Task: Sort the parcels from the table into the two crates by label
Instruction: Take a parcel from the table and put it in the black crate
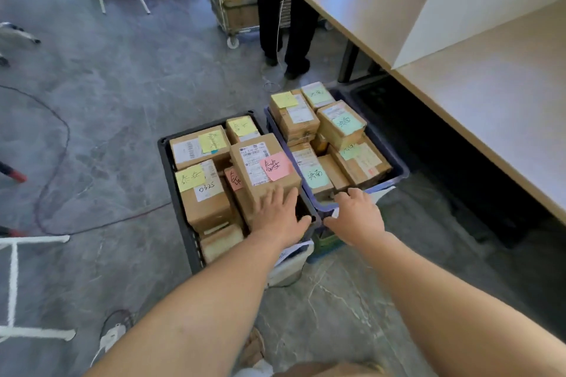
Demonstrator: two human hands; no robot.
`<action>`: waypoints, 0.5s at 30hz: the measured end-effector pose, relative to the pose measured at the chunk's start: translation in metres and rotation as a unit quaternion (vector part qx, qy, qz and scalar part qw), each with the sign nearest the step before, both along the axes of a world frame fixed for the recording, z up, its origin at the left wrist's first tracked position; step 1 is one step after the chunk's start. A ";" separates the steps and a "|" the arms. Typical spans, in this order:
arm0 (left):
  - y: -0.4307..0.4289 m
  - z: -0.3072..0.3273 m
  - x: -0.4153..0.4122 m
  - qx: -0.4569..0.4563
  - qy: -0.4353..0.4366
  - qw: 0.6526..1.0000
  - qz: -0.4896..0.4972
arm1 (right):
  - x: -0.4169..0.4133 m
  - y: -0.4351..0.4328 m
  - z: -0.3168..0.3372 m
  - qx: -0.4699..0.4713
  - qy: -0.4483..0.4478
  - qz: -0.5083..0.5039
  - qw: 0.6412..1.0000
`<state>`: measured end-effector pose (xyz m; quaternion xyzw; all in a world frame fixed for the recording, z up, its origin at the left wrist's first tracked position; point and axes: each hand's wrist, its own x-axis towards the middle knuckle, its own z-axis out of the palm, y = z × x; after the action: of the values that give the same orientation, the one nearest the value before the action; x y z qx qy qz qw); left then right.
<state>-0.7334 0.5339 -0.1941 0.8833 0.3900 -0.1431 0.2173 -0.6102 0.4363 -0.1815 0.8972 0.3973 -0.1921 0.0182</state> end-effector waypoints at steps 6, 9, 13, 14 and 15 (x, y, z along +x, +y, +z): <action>-0.051 0.037 0.085 0.059 -0.009 0.993 -0.099 | 0.072 -0.068 0.042 0.029 -0.045 -0.066 0.996; -0.085 0.052 0.131 0.077 -0.014 0.987 -0.138 | 0.111 -0.114 0.060 0.042 -0.061 -0.097 0.993; -0.140 0.070 0.199 0.095 -0.040 0.976 -0.194 | 0.163 -0.186 0.078 0.062 -0.063 -0.151 0.985; -0.156 0.074 0.215 0.103 -0.045 0.971 -0.210 | 0.175 -0.206 0.080 0.066 -0.065 -0.166 0.982; -0.171 0.077 0.230 0.114 -0.048 0.966 -0.226 | 0.187 -0.226 0.083 0.068 -0.069 -0.178 0.979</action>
<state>-0.5031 0.3628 -0.1169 0.9734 0.1827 -0.1001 0.0954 -0.4234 0.2106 -0.0987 0.9637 0.2412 -0.1028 -0.0499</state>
